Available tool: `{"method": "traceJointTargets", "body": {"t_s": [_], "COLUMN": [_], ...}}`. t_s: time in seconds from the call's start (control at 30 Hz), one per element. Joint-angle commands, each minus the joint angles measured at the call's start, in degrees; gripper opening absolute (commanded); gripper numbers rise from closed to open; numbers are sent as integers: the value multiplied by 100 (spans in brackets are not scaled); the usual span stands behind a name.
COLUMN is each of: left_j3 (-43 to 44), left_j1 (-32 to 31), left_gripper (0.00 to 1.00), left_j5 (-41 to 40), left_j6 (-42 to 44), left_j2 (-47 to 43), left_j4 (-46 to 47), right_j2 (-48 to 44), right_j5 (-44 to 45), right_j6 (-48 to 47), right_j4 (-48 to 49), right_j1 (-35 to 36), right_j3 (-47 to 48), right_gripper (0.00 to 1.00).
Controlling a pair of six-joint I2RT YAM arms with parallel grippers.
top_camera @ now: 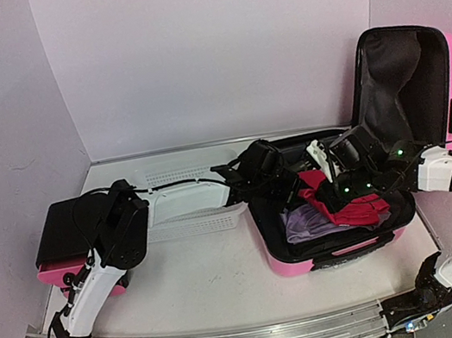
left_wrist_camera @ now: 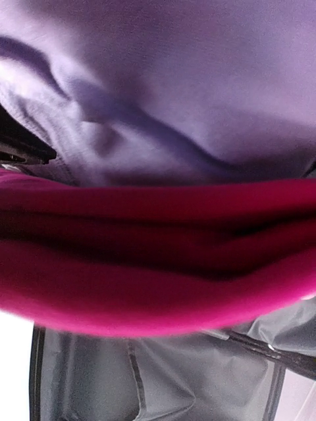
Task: Open, take out, and arrange the luggage
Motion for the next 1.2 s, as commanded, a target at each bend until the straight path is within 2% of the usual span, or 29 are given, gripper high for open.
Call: {"method": "traceJointTargets", "body": {"t_s": [0.0, 0.43, 0.47, 0.5, 0.53, 0.6, 0.63, 0.7, 0.8, 0.9, 1.17], "left_j3": [395, 407, 374, 360, 318, 293, 282, 185, 102, -36, 109], "left_j1": [104, 129, 124, 114, 112, 104, 102, 81, 57, 26, -15], "left_gripper": [33, 0, 0, 0, 0, 0, 0, 0, 0, 0, 0], "left_j5": [-188, -306, -344, -388, -437, -456, -448, -484, -540, -706, -1006], "left_j6": [368, 1784, 1925, 2089, 2284, 2574, 2717, 3000, 3428, 3865, 4590], "left_j2": [35, -238, -283, -340, -403, -477, -510, -603, -729, -943, -1326], "left_j4": [7, 30, 26, 22, 21, 21, 21, 22, -16, -90, -773], "right_j2": [-210, -186, -214, -248, -338, -562, -720, -1060, -1422, -1640, -1745], "right_j5": [-60, 63, 92, 138, 195, 326, 417, 708, 1177, 1511, 1613], "right_j6": [-8, 104, 139, 182, 252, 357, 418, 501, 553, 579, 739], "right_j4": [223, 57, -3, -85, -191, -458, -598, -926, -1393, -1682, -1781], "right_j1": [-25, -25, -25, -25, -25, -25, -25, -25, -26, -25, -30], "right_j3": [31, 152, 199, 248, 304, 431, 494, 613, 785, 795, 604], "right_gripper": [0, 2, 11, 25, 44, 69, 79, 90, 98, 98, 98]}}
